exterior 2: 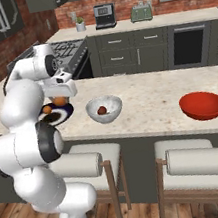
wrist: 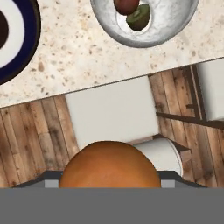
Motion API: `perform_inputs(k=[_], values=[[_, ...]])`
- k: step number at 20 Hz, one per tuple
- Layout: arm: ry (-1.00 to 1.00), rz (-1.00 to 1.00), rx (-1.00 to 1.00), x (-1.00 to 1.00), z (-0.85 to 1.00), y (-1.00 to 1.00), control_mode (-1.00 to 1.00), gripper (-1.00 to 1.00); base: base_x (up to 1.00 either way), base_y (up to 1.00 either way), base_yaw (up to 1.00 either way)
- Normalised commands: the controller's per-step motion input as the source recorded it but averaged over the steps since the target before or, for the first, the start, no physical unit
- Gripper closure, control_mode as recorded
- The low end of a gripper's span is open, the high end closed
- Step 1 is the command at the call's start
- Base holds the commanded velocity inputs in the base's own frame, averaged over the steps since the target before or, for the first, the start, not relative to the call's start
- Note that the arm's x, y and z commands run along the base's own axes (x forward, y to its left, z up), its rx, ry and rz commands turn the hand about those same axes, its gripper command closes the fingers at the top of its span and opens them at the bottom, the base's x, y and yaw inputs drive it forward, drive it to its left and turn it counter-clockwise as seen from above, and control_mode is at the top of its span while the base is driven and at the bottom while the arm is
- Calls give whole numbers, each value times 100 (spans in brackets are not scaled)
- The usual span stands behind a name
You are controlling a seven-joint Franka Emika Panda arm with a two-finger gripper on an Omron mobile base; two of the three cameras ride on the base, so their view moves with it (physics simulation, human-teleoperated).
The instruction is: Take the fruits from the plate on the dining counter and place two fruits in each bowl.
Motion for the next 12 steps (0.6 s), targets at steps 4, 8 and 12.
perform_inputs(k=[4,8,12], values=[[-5,10,-3,-31,14,-14,-100,100,0,0,0],[0,5,0,-16,0,-50,-100,100,0,0,0],[-1,1,1,-12,0,-71,-100,100,0,0,0]])
